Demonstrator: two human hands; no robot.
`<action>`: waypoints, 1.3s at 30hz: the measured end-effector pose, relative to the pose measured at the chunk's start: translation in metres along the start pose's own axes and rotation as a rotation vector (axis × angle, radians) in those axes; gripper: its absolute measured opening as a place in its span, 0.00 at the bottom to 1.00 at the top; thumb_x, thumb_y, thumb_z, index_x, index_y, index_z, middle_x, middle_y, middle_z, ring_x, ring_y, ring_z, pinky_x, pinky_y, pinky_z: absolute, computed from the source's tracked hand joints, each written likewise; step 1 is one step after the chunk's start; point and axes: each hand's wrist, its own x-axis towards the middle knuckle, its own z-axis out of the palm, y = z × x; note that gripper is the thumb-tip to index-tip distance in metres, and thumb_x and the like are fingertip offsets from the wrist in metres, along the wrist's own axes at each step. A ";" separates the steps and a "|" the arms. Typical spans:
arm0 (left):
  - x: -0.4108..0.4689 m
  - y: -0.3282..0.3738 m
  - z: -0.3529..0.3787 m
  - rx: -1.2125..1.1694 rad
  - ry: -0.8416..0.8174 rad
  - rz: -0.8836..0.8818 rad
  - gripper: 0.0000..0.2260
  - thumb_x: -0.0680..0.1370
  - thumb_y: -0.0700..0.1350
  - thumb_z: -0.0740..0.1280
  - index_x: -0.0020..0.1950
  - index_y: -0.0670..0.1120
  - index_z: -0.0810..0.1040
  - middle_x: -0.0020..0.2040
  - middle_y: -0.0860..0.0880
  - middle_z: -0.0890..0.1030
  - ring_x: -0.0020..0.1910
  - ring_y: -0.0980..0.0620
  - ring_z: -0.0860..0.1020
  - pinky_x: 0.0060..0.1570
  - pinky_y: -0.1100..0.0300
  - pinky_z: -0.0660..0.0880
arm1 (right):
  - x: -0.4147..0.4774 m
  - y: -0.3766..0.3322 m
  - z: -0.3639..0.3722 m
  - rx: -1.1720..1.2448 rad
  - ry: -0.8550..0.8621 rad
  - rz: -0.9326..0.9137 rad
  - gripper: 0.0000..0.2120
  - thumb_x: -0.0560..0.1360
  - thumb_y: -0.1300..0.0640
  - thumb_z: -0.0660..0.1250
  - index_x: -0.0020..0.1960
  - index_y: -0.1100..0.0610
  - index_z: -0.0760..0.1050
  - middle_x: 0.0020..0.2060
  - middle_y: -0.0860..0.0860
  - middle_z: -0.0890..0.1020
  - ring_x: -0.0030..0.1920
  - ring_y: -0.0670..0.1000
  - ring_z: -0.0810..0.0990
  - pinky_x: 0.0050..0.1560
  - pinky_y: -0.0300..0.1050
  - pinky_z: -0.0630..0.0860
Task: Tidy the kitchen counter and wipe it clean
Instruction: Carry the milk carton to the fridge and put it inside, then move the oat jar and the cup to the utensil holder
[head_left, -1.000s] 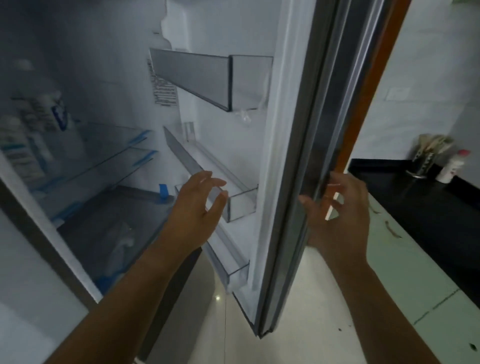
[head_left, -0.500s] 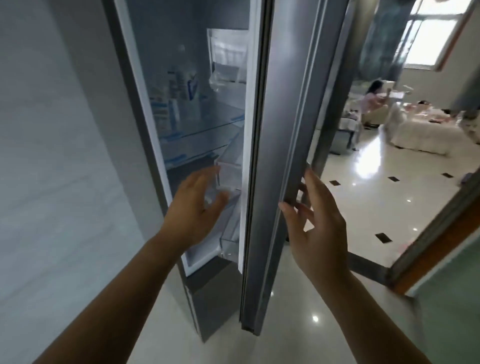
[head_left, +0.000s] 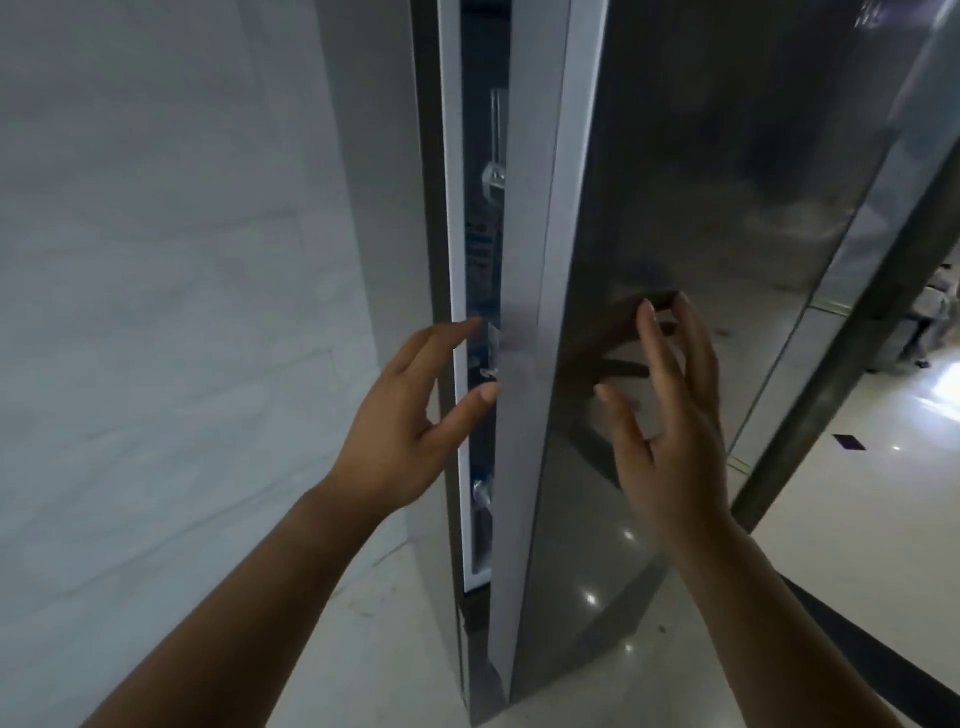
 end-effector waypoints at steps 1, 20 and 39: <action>0.005 -0.002 0.000 -0.005 0.005 0.010 0.27 0.74 0.68 0.53 0.71 0.60 0.62 0.71 0.57 0.68 0.66 0.58 0.68 0.61 0.61 0.67 | 0.003 0.004 0.007 -0.001 -0.002 -0.011 0.27 0.76 0.50 0.62 0.72 0.55 0.59 0.73 0.60 0.57 0.73 0.56 0.58 0.67 0.54 0.67; 0.042 -0.017 0.035 0.001 0.216 -0.329 0.28 0.70 0.63 0.59 0.69 0.64 0.57 0.68 0.59 0.68 0.59 0.67 0.71 0.54 0.76 0.69 | 0.052 0.065 0.088 0.083 -0.017 -0.265 0.26 0.73 0.47 0.69 0.68 0.54 0.69 0.71 0.58 0.58 0.72 0.62 0.54 0.71 0.56 0.58; -0.222 0.078 0.182 -0.124 0.681 -1.191 0.18 0.73 0.62 0.62 0.61 0.62 0.73 0.56 0.62 0.80 0.57 0.61 0.77 0.58 0.55 0.73 | -0.091 0.114 0.050 0.669 -1.273 -0.122 0.24 0.77 0.42 0.55 0.65 0.56 0.70 0.65 0.49 0.70 0.67 0.44 0.66 0.66 0.46 0.66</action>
